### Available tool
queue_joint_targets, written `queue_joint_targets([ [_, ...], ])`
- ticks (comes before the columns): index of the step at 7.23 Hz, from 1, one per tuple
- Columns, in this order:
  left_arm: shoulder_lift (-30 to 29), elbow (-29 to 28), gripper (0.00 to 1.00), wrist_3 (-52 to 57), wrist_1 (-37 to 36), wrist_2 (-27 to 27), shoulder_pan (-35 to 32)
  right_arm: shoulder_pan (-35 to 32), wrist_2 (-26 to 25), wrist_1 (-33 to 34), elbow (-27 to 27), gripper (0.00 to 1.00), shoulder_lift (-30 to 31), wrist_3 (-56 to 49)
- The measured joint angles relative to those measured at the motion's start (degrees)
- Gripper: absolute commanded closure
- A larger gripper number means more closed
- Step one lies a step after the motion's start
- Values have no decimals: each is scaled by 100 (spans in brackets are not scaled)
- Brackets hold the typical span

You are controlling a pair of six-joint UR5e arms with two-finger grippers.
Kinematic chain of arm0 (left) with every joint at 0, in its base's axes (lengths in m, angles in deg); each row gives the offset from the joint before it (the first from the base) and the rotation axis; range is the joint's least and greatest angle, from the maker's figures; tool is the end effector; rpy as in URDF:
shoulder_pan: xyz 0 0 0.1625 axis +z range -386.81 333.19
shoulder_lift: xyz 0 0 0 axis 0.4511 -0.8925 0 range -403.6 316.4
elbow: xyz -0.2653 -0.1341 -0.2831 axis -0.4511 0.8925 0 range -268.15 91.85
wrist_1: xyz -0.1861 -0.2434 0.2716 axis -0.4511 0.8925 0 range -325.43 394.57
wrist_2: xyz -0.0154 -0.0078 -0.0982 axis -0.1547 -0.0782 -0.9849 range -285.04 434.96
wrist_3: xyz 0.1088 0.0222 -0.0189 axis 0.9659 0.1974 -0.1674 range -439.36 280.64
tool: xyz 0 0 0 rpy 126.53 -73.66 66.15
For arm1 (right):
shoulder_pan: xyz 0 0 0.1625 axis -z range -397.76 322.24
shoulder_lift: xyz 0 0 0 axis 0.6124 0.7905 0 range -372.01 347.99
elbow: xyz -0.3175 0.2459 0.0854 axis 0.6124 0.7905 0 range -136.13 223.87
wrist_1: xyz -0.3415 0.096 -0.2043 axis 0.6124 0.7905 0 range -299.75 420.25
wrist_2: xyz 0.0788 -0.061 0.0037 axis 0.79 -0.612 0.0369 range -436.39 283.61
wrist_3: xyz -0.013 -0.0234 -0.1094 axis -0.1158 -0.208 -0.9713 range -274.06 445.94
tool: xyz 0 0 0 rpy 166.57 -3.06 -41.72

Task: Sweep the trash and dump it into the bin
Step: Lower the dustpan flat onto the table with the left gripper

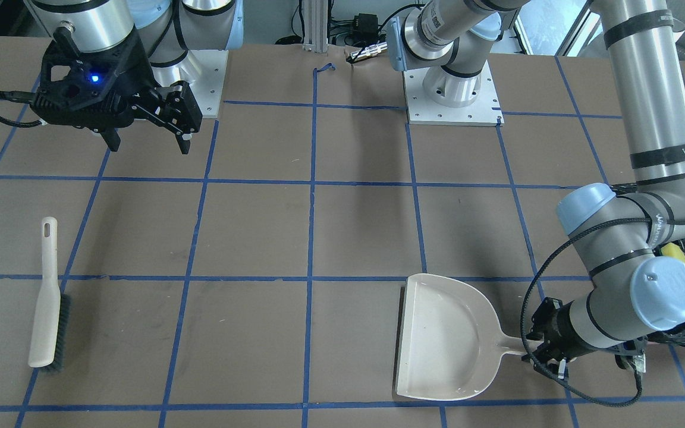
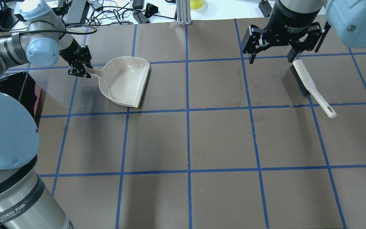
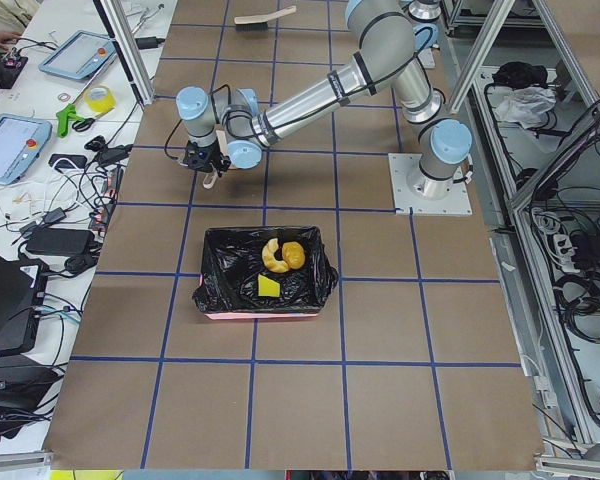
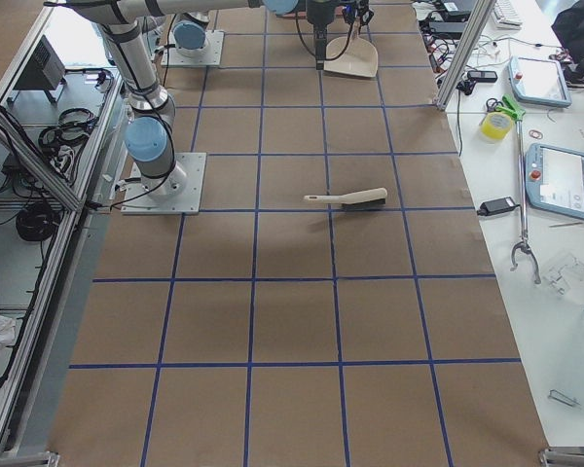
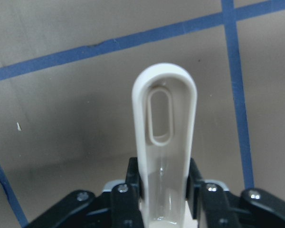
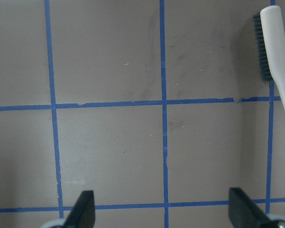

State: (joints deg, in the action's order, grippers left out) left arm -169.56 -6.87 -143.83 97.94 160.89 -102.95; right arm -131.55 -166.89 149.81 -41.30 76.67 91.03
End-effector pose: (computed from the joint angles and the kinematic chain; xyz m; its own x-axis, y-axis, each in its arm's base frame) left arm 0.0267 -0.6977 0.2042 -0.2011 -0.9794 0.0209 -0.9770 0.2021 0.0685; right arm 0.1651 -0.4916 0.4895 -0.9997 0.0232 0.0039 0.0229 0.9983 -0.0541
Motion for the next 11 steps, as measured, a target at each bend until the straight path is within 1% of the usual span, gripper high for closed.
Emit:
queue_joint_targets([
  [2, 17, -24, 100, -202, 0, 0, 2, 0, 0, -6, 0, 0, 0, 0],
  [3, 45, -34, 87, -274, 0, 11, 2, 0, -2, -10, 0, 0, 0, 0],
  [4, 66, -28, 83, -304, 0, 16, 3, 0, 0, -14, 0, 0, 0, 2],
  [6, 102, 13, 82, -326, 0, 11, 3, 0, 1, -17, 0, 0, 2, 8],
  [7, 119, 62, 78, -318, -2, 6, 3, 0, 2, -18, 0, 0, 5, 8],
  [8, 139, 134, 24, -300, -6, 4, 3, 0, 2, -18, 0, 0, 5, 9],
  [9, 156, 192, 12, -284, -8, 0, 3, 0, 2, -20, 0, 0, 4, 9],
  [11, 175, 231, 7, -252, -11, -4, 3, 0, -2, -31, 0, 0, 4, 9],
])
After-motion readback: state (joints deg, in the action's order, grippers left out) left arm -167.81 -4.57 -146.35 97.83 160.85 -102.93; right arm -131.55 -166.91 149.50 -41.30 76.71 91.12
